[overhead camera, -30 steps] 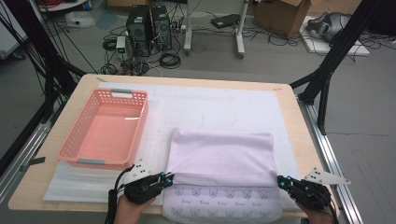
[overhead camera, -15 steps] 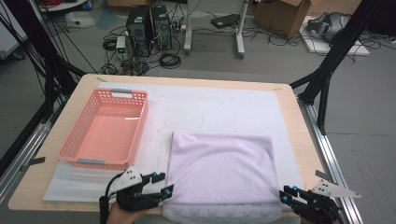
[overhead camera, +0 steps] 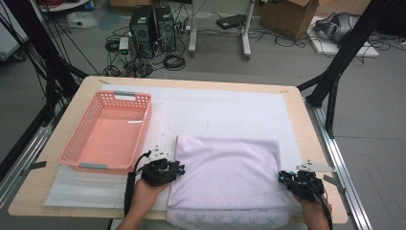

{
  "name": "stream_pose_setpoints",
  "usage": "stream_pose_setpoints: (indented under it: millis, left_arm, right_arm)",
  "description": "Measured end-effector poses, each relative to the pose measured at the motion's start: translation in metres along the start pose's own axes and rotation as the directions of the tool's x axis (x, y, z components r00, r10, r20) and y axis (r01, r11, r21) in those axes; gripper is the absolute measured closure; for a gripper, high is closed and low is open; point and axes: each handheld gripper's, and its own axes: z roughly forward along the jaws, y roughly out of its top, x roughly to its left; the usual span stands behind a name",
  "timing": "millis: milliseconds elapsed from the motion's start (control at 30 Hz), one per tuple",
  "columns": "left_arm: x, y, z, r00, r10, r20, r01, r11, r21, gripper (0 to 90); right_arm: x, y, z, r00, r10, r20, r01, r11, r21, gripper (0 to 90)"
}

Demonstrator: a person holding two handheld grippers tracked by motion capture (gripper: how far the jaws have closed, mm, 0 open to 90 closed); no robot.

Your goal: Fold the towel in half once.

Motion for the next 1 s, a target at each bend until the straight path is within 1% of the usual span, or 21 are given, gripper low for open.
stream_pose_setpoints:
  millis: [33, 67, 133, 167, 233, 333, 467, 500, 533, 567, 600, 633, 667, 700, 733, 767, 833, 900, 933, 967, 1000]
  left_arm:
    - [-0.001, 0.0, -0.001, 0.9999, -0.008, -0.007, 0.008, 1.0, -0.003, 86.9]
    - [-0.001, 0.0, -0.003, 0.9999, -0.013, -0.001, 0.013, 0.9998, -0.012, 87.6]
    - [0.0, 0.0, -0.01, 0.9991, -0.033, 0.027, 0.034, 0.9986, -0.04, 87.8]
    - [0.0, 0.0, -0.015, 0.9982, -0.043, 0.041, 0.045, 0.9977, -0.052, 87.8]
    - [0.001, -0.001, -0.024, 0.9969, -0.047, 0.063, 0.051, 0.9963, -0.069, 87.8]
    - [0.001, -0.004, -0.036, 0.993, -0.064, 0.099, 0.072, 0.9945, -0.076, 87.8]
    - [0.0, -0.015, -0.048, 0.9881, -0.07, 0.137, 0.079, 0.9953, -0.056, 87.8]
    - [-0.001, -0.017, -0.05, 0.9873, -0.071, 0.142, 0.079, 0.9957, -0.049, 87.9]
    - [-0.001, -0.018, -0.052, 0.9872, -0.063, 0.146, 0.071, 0.9965, -0.045, 88.6]
    - [0.0, -0.018, -0.052, 0.9869, -0.064, 0.148, 0.072, 0.9961, -0.051, 85.3]
    - [0.001, -0.017, -0.052, 0.9886, -0.062, 0.138, 0.071, 0.9956, -0.062, 76.0]
    - [0.003, -0.014, -0.051, 0.9906, -0.064, 0.121, 0.074, 0.9944, -0.076, 66.1]
    - [0.004, -0.011, -0.049, 0.9921, -0.064, 0.108, 0.073, 0.9933, -0.089, 60.2]
    - [0.005, -0.007, -0.046, 0.993, -0.059, 0.102, 0.07, 0.9922, -0.103, 59.0]
    - [0.007, -0.003, -0.042, 0.9941, -0.056, 0.093, 0.067, 0.9907, -0.119, 55.6]
    - [0.009, 0.002, -0.037, 0.9954, -0.049, 0.082, 0.059, 0.9909, -0.121, 51.8]
    - [0.014, 0.012, -0.025, 0.9971, -0.046, 0.06, 0.053, 0.9906, -0.126, 48.9]
    - [0.02, 0.021, -0.013, 0.9981, -0.043, 0.044, 0.048, 0.9917, -0.12, 46.4]
    - [0.023, 0.025, -0.007, 0.9981, -0.052, 0.033, 0.055, 0.9906, -0.125, 45.8]
    - [0.027, 0.028, -0.002, 0.9983, -0.057, 0.015, 0.059, 0.9903, -0.126, 44.2]
    - [0.03, 0.03, 0.003, 0.9978, -0.065, 0.008, 0.066, 0.99, -0.125, 43.5]
  right_arm:
    - [0.001, 0.0, -0.001, 1.0, -0.004, 0.004, 0.004, 1.0, 0.0, 84.8]
    - [0.001, 0.0, -0.003, 0.9999, -0.009, 0.009, 0.009, 1.0, -0.009, 85.0]
    - [0.002, 0.0, -0.007, 1.0, 0.002, 0.005, -0.002, 1.0, -0.022, 85.1]
    - [0.002, -0.001, -0.011, 1.0, -0.001, 0.002, 0.001, 0.999, -0.032, 85.1]
    - [0.005, -0.001, -0.018, 0.9999, 0.009, -0.009, -0.009, 0.999, -0.04, 85.1]
    - [0.007, -0.003, -0.029, 0.9996, 0.013, -0.024, -0.014, 0.999, -0.052, 85.1]
    - [0.013, -0.009, -0.044, 0.9989, 0.005, -0.047, -0.007, 0.999, -0.033, 85.1]
    - [0.014, -0.012, -0.047, 0.9981, 0.012, -0.061, -0.014, 1.0, -0.027, 85.1]
    - [0.014, -0.014, -0.048, 0.9972, 0.018, -0.072, -0.018, 1.0, -0.009, 85.0]
    - [0.014, -0.016, -0.048, 0.9967, 0.023, -0.079, -0.021, 1.0, 0.016, 84.2]
    - [0.013, -0.017, -0.047, 0.9959, 0.023, -0.087, -0.02, 0.999, 0.032, 80.6]
    - [0.012, -0.018, -0.045, 0.9964, 0.026, -0.081, -0.024, 0.999, 0.026, 74.6]
    - [0.011, -0.017, -0.045, 0.9967, 0.029, -0.075, -0.028, 1.0, 0.011, 71.8]
    - [0.009, -0.015, -0.044, 0.9966, 0.036, -0.075, -0.036, 0.999, -0.004, 69.2]
    - [0.008, -0.012, -0.043, 0.9971, 0.035, -0.067, -0.037, 0.999, -0.022, 67.0]
    - [0.007, -0.008, -0.041, 0.9977, 0.03, -0.062, -0.032, 0.999, -0.038, 65.1]
    - [0.003, 0.002, -0.034, 0.9988, 0.018, -0.045, -0.021, 0.998, -0.064, 60.9]
    - [-0.003, 0.011, -0.025, 0.9993, 0.01, -0.036, -0.013, 0.996, -0.083, 59.0]
    - [-0.006, 0.016, -0.02, 0.9996, 0.004, -0.027, -0.006, 0.996, -0.088, 57.5]
    - [-0.009, 0.02, -0.014, 0.9992, 0.02, -0.035, -0.023, 0.996, -0.088, 55.7]
    - [-0.012, 0.023, -0.008, 0.9994, 0.022, -0.029, -0.024, 0.996, -0.09, 53.8]
